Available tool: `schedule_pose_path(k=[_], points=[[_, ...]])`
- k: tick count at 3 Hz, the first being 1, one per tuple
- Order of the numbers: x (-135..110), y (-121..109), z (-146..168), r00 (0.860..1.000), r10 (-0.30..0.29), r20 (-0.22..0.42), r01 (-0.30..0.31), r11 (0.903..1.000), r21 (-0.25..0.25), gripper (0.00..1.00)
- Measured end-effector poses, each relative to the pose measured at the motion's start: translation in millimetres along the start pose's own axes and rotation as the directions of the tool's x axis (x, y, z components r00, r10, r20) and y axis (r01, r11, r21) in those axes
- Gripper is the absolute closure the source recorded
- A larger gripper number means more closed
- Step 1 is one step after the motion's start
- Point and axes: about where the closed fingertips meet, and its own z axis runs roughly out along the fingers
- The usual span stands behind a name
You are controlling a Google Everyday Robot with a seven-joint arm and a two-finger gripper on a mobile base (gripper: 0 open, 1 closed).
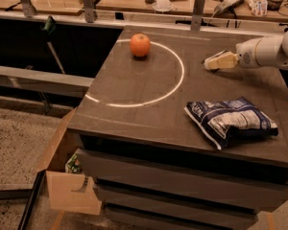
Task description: Move rxbar chocolate near orange
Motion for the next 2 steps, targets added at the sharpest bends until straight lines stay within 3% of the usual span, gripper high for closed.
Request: schedule_pose_path(k=[2], points=[[9.2, -4.9, 11.6, 1.000, 0.006, -0.026, -0.006, 1.0000, -0.001, 0.65]])
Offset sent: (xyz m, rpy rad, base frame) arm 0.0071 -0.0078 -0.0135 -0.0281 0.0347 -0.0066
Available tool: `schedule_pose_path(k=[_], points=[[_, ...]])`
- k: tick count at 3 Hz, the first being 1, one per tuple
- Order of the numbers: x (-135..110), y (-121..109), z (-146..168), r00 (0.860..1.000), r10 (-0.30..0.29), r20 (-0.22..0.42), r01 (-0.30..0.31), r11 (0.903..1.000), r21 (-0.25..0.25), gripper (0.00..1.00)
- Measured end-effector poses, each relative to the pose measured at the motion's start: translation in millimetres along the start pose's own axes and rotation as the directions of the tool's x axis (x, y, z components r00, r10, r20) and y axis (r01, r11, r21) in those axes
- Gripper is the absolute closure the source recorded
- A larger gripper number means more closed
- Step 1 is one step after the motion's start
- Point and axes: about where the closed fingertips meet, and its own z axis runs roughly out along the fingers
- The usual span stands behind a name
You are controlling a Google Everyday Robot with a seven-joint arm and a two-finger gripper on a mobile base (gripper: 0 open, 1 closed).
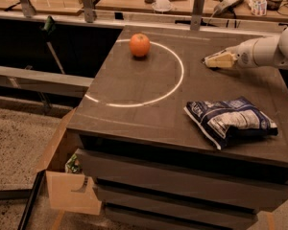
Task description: Move rxbar chocolate near orange
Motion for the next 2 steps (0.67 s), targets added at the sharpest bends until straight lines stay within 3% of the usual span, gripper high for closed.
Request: schedule_pose_path(k=[1, 2], points=[[-2.5, 1.0, 0.1, 1.000, -0.001, 0.000, 0.001, 1.0000, -0.004, 0.88], [-3.7, 1.1, -0.4, 1.000, -0.001, 0.000, 0.001, 1.0000, -0.005, 1.00]])
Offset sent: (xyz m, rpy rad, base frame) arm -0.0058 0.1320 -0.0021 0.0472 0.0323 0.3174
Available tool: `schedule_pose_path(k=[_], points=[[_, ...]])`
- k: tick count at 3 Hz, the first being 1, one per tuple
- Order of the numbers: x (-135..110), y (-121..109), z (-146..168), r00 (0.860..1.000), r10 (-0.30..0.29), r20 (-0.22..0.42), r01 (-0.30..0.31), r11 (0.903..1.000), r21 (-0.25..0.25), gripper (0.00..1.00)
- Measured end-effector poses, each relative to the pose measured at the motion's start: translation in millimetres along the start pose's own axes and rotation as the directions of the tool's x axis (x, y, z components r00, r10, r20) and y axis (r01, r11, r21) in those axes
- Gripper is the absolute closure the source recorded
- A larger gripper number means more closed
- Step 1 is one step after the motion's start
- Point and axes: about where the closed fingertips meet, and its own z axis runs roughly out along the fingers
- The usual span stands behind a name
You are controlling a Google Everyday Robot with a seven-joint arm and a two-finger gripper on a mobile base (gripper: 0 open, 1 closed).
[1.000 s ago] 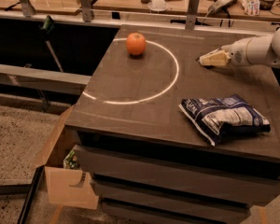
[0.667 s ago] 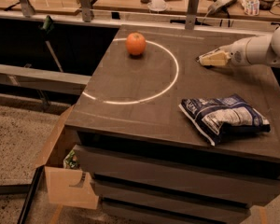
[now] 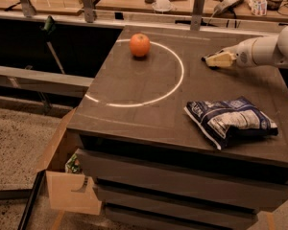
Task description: Move rxbar chocolate near orange
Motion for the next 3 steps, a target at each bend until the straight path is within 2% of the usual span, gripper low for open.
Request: schedule_pose_path(k=[1, 3], points=[[-8.0, 19.8, 9.8, 1.000, -0.025, 0.000, 0.025, 0.9983, -0.053, 1.00], [-8.7, 19.8, 9.4, 1.000, -0.025, 0.001, 0.025, 0.9983, -0.053, 1.00]])
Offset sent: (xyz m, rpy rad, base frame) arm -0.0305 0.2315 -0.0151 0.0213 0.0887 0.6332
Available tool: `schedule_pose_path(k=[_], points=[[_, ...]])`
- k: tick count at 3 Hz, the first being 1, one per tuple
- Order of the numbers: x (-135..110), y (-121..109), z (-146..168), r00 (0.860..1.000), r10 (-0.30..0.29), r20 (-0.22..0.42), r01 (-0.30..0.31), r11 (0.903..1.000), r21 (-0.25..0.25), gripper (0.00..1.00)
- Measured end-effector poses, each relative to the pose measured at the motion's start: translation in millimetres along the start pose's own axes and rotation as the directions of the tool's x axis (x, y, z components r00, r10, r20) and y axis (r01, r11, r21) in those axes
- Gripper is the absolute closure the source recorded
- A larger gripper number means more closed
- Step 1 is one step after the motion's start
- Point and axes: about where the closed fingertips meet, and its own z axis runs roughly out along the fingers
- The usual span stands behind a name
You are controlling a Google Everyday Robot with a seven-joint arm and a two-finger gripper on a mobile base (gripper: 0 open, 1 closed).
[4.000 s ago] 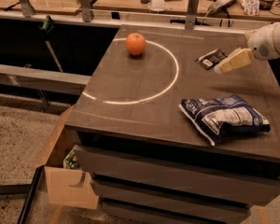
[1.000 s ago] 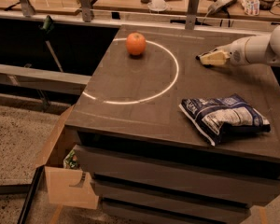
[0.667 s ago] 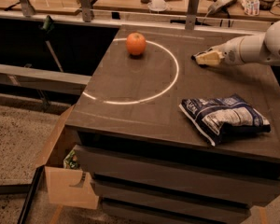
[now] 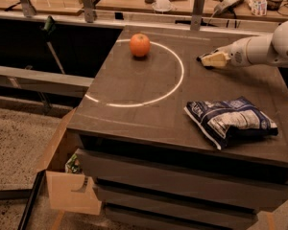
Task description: Move rxbar chocolate near orange
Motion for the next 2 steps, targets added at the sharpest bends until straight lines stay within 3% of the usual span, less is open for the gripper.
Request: schedule_pose_path(k=[1, 2], points=[[-6.6, 15.6, 7.2, 1.000, -0.024, 0.003, 0.024, 0.9989, -0.039, 1.00], [-6.7, 16.0, 7.7, 1.000, -0.023, 0.005, 0.023, 0.9989, -0.040, 1.00]])
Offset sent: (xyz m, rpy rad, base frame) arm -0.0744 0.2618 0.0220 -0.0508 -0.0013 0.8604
